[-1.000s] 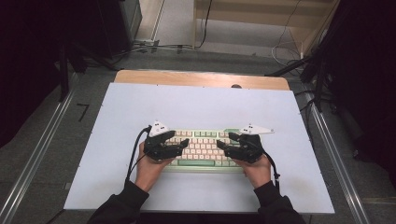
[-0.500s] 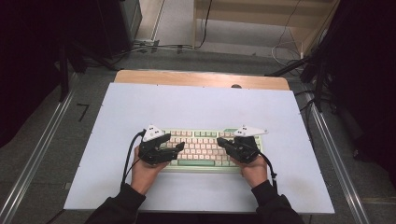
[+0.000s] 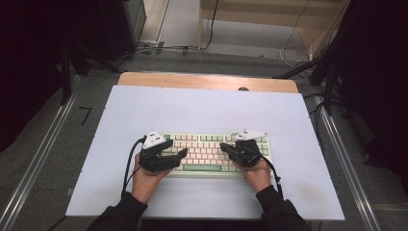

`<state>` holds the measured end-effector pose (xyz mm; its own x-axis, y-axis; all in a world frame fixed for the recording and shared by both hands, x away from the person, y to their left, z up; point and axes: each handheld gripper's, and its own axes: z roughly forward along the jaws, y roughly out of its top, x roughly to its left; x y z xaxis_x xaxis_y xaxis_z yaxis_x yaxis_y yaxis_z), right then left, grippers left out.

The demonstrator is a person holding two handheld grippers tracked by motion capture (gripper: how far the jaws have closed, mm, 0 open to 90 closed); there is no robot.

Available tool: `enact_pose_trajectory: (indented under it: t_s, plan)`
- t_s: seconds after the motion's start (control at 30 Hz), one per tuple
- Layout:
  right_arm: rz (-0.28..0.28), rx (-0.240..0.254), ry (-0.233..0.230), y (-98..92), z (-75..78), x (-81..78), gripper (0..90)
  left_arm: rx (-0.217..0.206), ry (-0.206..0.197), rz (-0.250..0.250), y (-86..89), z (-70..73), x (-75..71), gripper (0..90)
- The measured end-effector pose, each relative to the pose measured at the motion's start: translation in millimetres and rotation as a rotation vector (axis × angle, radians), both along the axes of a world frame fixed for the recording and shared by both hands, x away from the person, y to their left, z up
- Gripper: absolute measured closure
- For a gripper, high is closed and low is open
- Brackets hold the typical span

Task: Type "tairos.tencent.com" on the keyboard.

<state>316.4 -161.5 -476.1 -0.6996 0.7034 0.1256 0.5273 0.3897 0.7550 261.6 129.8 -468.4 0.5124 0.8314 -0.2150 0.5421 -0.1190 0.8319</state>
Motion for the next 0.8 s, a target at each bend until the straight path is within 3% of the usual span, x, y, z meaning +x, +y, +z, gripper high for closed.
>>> enact_pose_trajectory:
  t_s: [0.8]
  plan:
    - [-0.007,-0.059,0.018,7.6,-9.8,3.8,87.7,-0.022,0.017,0.011,5.7,-4.4,-4.9,34.3]
